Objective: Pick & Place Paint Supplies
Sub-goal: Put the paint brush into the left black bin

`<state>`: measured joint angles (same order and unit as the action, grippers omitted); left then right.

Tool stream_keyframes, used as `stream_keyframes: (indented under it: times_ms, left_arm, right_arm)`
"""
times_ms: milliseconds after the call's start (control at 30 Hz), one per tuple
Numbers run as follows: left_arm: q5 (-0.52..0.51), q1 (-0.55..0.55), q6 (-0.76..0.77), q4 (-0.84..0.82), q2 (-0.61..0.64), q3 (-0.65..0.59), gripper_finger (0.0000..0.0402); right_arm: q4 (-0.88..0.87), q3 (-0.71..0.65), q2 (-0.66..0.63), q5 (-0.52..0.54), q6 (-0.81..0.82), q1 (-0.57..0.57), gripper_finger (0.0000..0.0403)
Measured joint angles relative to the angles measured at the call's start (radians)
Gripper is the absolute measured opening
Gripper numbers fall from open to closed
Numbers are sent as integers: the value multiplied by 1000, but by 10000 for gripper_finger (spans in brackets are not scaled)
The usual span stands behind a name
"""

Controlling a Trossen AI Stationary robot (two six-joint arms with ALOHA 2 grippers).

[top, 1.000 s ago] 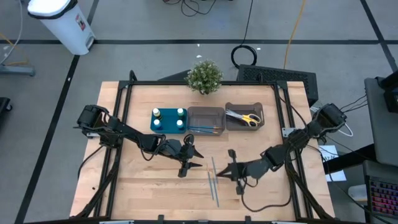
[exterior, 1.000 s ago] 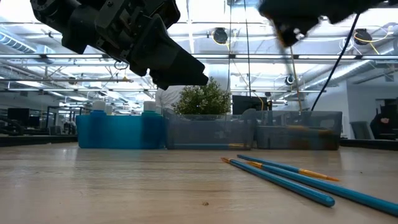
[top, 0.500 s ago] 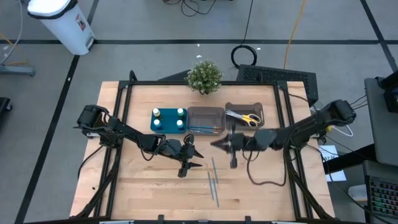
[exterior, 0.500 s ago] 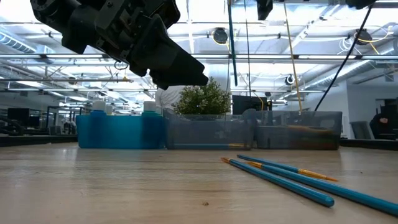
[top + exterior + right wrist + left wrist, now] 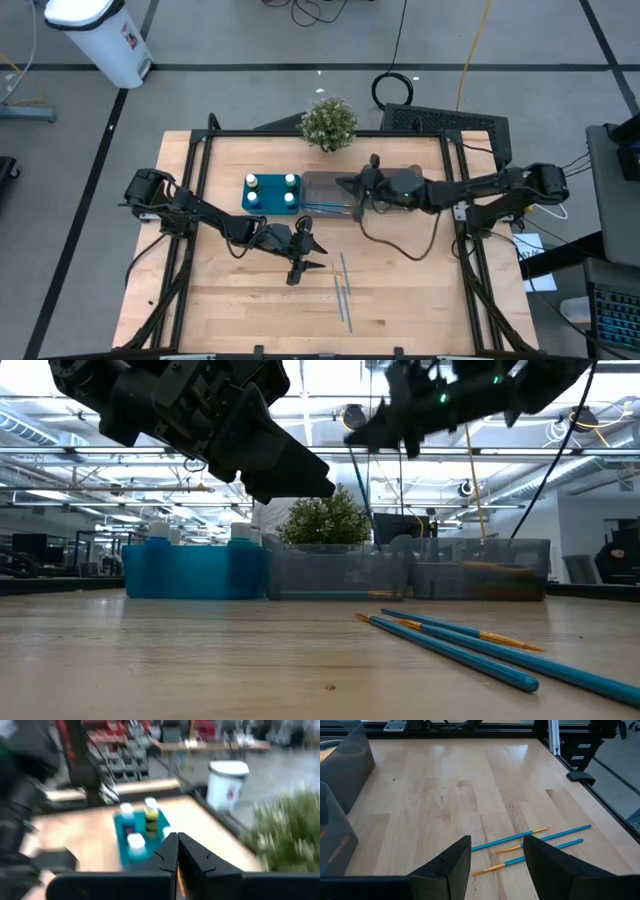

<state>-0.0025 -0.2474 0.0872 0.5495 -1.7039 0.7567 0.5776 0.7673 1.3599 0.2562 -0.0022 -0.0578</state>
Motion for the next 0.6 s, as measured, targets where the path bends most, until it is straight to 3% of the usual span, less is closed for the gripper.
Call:
stream_keyframes:
  times_ms: [267,600]
  left_arm:
    - [0,0,-1,0,0,0,186]
    - [0,0,-2,0,0,0,186]
  right_arm:
    - [-85,0,70,-25,93,-58,0]
    - [-88,0,135,-24,96,-61,0]
